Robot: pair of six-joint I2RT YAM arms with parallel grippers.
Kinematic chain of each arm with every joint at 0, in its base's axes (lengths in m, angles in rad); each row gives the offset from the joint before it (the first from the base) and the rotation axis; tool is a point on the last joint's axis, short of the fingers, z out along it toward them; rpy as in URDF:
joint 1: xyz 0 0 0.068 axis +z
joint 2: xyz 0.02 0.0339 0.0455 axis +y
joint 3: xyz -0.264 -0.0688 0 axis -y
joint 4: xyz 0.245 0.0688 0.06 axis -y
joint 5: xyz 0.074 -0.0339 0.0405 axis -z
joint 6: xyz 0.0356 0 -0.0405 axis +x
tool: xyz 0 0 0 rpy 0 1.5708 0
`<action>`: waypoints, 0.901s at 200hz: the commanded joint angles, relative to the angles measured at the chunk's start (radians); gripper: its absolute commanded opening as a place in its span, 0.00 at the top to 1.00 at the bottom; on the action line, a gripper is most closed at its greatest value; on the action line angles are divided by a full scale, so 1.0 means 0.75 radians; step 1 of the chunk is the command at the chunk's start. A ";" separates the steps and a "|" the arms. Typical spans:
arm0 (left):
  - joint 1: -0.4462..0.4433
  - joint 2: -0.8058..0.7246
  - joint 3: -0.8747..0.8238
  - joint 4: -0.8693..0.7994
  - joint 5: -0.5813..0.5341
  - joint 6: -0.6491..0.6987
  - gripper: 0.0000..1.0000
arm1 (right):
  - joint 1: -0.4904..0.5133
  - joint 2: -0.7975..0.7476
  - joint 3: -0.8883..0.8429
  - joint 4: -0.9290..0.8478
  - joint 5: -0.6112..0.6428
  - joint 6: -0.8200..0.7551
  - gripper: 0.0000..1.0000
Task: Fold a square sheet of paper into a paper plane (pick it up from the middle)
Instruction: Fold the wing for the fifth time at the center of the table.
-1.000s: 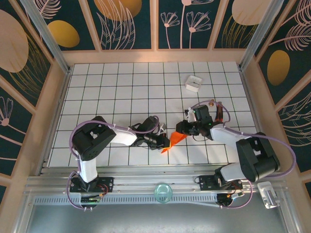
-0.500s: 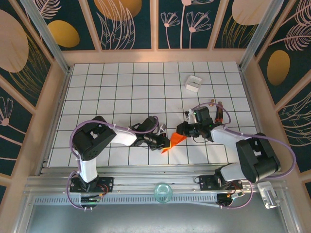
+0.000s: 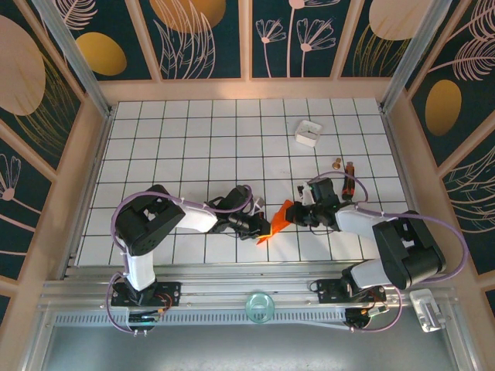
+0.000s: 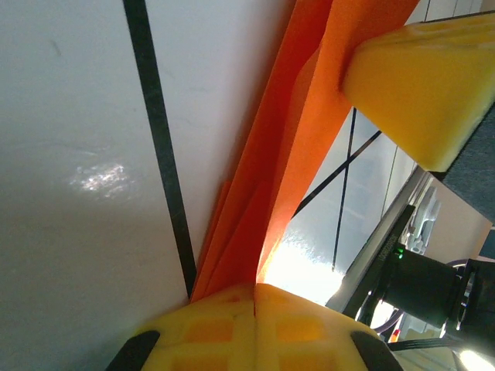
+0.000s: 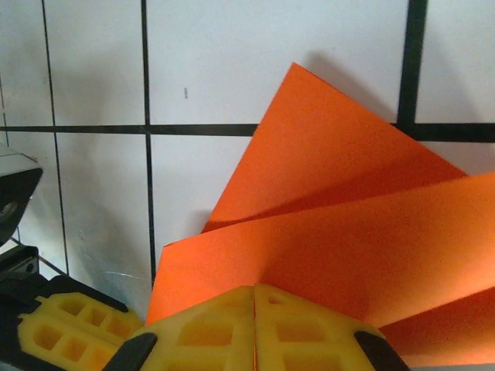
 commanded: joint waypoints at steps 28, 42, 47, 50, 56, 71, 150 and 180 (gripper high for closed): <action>0.010 -0.024 -0.001 -0.036 -0.006 0.055 0.84 | -0.021 0.002 -0.059 0.047 0.038 0.018 0.94; 0.010 -0.047 0.021 -0.113 -0.023 0.132 0.80 | -0.023 0.010 -0.062 0.052 0.038 0.019 0.94; 0.012 -0.054 0.028 -0.145 -0.031 0.162 0.79 | -0.022 0.013 -0.062 0.051 0.036 0.017 0.94; 0.011 -0.059 0.032 -0.161 -0.036 0.179 0.78 | -0.024 0.014 -0.062 0.053 0.036 0.017 0.94; 0.011 -0.072 0.036 -0.190 -0.046 0.215 0.77 | -0.025 0.016 -0.060 0.055 0.034 0.014 0.94; 0.008 -0.097 0.047 -0.263 -0.069 0.299 0.73 | -0.028 0.020 -0.056 0.051 0.034 0.007 0.94; -0.035 -0.097 0.112 -0.474 -0.155 0.543 0.74 | -0.042 0.049 -0.031 0.043 0.021 -0.022 0.95; -0.035 -0.089 0.115 -0.467 -0.167 0.534 0.86 | -0.050 0.044 -0.031 0.038 0.018 -0.036 0.95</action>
